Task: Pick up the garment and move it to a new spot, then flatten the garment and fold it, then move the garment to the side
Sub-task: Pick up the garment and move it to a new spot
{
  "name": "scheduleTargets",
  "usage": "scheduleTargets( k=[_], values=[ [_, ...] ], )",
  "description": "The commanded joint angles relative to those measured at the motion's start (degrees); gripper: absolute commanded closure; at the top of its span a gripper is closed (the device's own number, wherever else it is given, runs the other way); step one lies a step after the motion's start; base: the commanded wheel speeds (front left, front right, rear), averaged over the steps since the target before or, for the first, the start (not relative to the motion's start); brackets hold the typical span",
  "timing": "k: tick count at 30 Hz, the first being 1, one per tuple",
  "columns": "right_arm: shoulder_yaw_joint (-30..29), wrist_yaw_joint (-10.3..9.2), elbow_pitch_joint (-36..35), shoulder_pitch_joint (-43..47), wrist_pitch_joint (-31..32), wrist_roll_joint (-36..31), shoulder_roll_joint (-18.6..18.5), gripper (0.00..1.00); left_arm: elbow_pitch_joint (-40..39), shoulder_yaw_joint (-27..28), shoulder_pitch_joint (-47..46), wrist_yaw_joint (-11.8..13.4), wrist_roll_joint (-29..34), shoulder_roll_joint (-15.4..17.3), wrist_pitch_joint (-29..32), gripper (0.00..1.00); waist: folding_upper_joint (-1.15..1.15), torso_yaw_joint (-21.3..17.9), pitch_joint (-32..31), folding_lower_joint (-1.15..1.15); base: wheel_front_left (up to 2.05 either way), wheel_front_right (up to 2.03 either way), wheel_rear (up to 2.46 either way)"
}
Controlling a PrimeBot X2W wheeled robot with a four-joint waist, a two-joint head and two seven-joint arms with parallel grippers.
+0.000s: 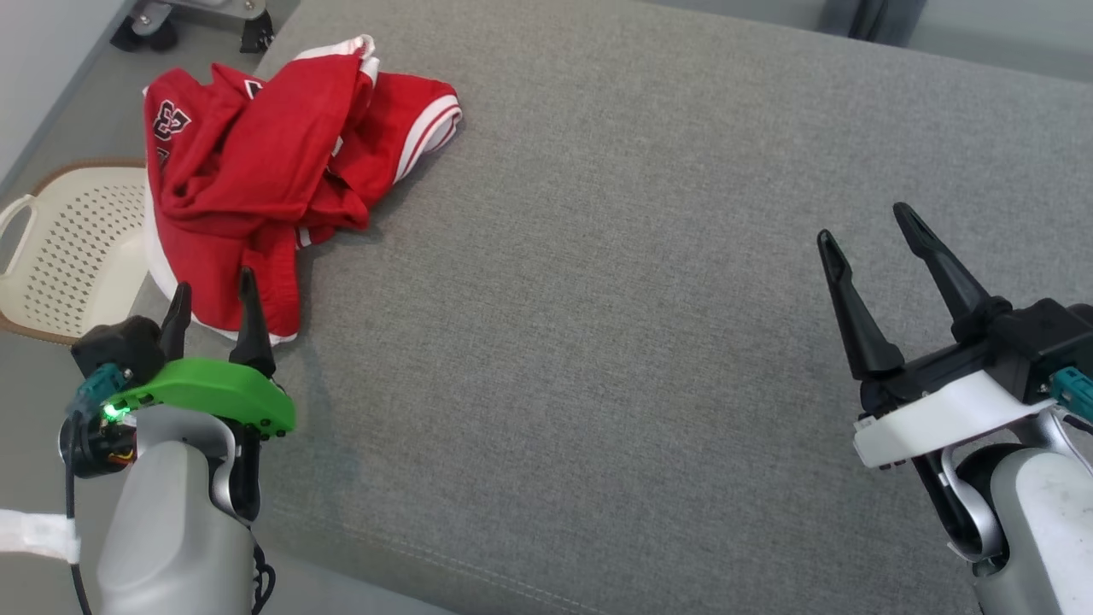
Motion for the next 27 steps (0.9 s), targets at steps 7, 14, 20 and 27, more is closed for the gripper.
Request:
scheduleTargets(
  k=[7, 14, 20, 27],
  values=[
    [-0.3, 0.01, -2.3, -3.1, 1.3, 1.0, -2.3, 0.00, 16.3, 1.6, -10.5, -0.1, -3.0, 3.1, 1.0, 0.00, 0.00, -4.2, 10.0, 0.00, 0.00, 0.00, 0.00],
    [-1.0, 0.01, -2.6, -3.5, 1.2, 0.9, -2.6, 0.00, 24.5, 3.2, -14.6, -0.1, -5.0, 5.5, -0.9, 1.00, 0.00, -5.1, 10.7, 0.00, 0.00, 0.00, 0.00],
    [-1.8, 0.01, -1.7, -2.8, -0.3, 0.9, -1.2, 0.00, 18.3, 4.9, -11.4, 0.4, -4.2, 8.0, -2.3, 1.00, 0.00, -5.5, 7.7, 0.00, 0.00, 0.00, 0.00],
    [-2.3, 0.01, 0.1, -0.2, -1.8, 0.8, 1.3, 0.00, -0.9, 7.7, -1.7, 1.9, 0.4, 6.6, -2.3, 1.00, 0.00, -6.3, 0.9, 0.00, 0.00, 0.00, 0.00]
  ],
)
